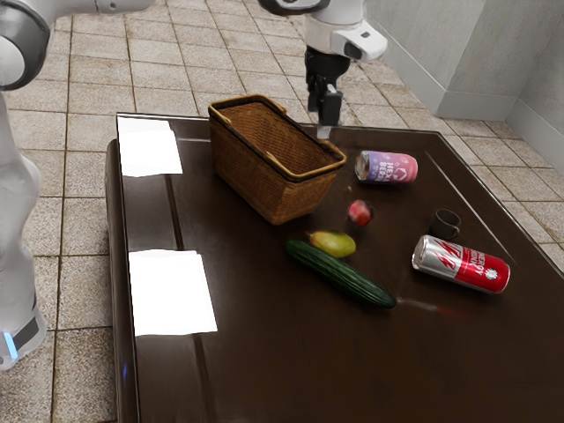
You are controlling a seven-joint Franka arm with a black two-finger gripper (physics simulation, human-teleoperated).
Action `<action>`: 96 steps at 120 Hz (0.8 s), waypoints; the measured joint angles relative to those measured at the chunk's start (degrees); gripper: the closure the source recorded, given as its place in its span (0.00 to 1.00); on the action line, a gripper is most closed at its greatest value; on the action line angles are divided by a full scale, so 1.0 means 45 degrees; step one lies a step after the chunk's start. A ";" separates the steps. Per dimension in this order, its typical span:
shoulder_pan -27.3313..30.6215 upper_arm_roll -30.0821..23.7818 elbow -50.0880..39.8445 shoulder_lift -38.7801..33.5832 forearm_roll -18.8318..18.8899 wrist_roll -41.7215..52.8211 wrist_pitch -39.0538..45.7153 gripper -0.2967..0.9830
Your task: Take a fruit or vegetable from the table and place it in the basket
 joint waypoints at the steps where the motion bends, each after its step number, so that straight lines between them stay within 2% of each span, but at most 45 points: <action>1: 0.0097 0.0089 -0.0007 -0.0013 0.0002 -0.0003 -0.0055 0.25; 14: 0.0793 0.0459 -0.0070 -0.0025 0.0025 -0.0054 -0.0329 0.25; 26: 0.0487 0.0463 -0.0488 0.0026 0.0354 0.0083 0.1233 0.25; 40: 0.0723 0.0473 -0.0935 0.0345 -0.0236 0.0322 0.2969 0.25; 55: 0.0844 0.0337 -0.1155 0.1400 -0.0709 0.0535 0.3907 0.25; 79: 0.0329 0.0330 -0.1722 0.2000 -0.1139 0.0684 0.4421 0.25; 96: -0.0126 0.0345 -0.1650 0.2112 -0.1072 0.0731 0.3707 0.25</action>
